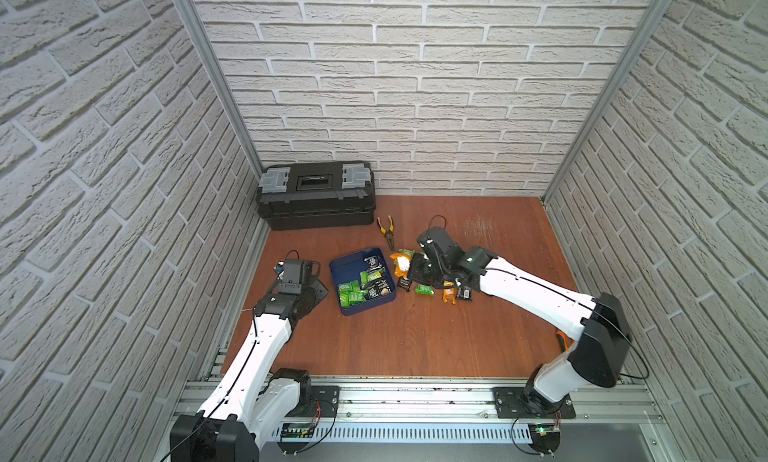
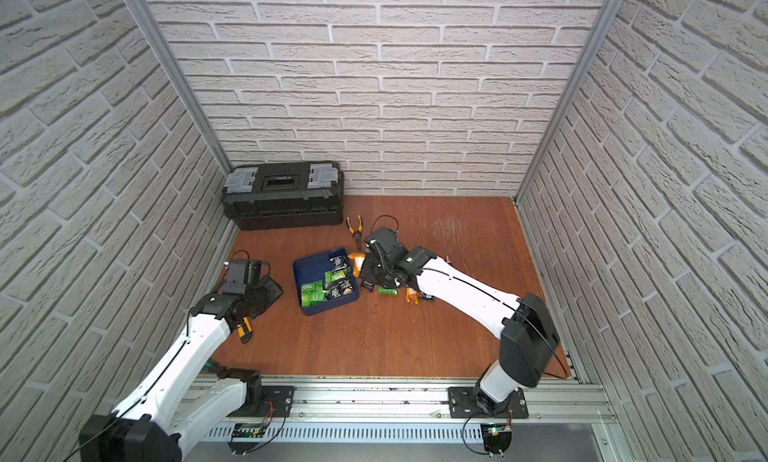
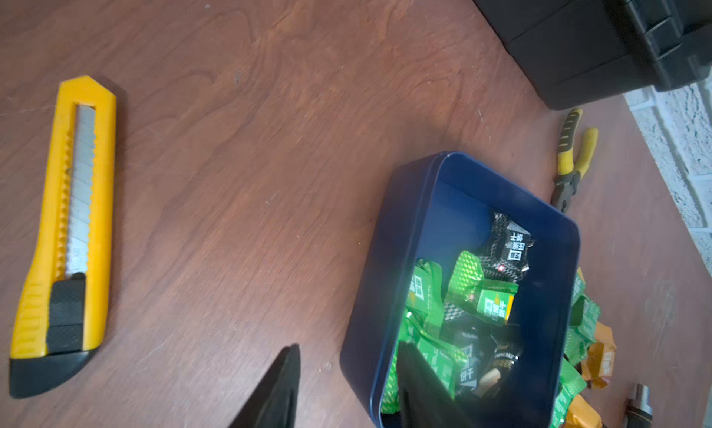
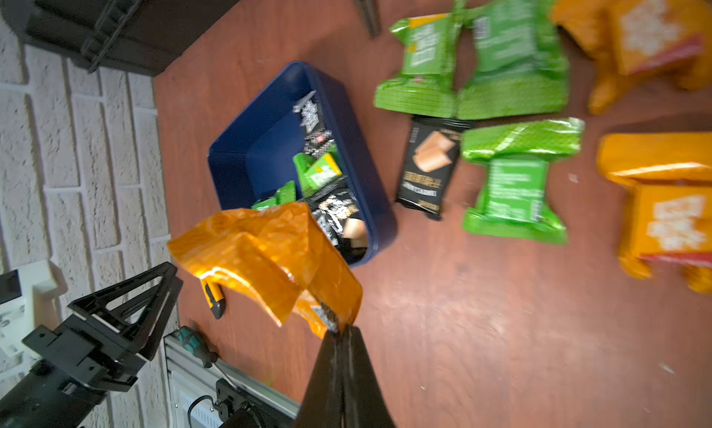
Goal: Take the cookies out of the storage box
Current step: Place the cookie at the center of the board.
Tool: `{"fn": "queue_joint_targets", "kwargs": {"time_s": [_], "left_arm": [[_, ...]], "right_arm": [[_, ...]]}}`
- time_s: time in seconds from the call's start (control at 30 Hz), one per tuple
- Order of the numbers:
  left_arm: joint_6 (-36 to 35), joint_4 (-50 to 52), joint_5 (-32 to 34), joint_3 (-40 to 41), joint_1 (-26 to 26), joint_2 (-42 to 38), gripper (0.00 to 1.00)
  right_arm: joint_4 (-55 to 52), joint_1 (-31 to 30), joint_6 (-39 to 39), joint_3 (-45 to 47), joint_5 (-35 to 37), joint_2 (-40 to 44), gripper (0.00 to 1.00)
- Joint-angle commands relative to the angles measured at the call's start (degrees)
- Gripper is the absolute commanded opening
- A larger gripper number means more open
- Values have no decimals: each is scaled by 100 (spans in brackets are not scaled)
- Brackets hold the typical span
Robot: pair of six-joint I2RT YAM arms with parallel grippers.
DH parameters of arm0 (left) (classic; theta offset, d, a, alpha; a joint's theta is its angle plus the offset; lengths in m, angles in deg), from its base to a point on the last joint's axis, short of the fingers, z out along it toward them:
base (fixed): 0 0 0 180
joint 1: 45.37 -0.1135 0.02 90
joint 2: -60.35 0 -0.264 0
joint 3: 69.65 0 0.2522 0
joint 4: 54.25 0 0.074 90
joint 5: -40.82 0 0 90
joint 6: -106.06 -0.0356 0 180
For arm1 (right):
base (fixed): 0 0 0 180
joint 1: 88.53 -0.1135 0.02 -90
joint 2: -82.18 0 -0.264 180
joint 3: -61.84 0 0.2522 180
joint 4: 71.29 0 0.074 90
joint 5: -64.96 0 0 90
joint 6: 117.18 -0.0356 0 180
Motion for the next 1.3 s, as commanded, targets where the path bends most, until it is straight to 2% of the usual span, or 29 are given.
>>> {"fn": "queue_joint_targets", "kwargs": {"time_s": [0.0,0.17,0.27,0.5,0.83,1.0,1.03,1.17,1.27], "left_arm": [[-85,-296,-36,73,36,-89,50],[-14,-371,-183,92,36,54,51],[16,-431,-257,57,45,202,51],[29,-249,-137,-29,75,358,50],[86,-128,-30,-44,118,351,49],[145,-102,104,-67,141,317,49],[165,-102,110,-63,142,313,49],[172,-97,128,-58,144,268,50],[162,-91,138,-37,140,228,50]], "right_arm": [[-187,73,-463,611,84,550,2],[-256,335,-711,1594,-32,1288,2],[-231,522,-719,2021,-151,1446,2],[311,911,-689,2851,-555,1276,2],[377,1236,-422,3181,-794,962,3],[65,1244,-324,3153,-568,1105,13],[-13,1253,-303,3130,-532,1133,17],[-600,1253,-132,2816,-258,1345,41],[-1095,1245,210,2313,31,1499,47]]}}
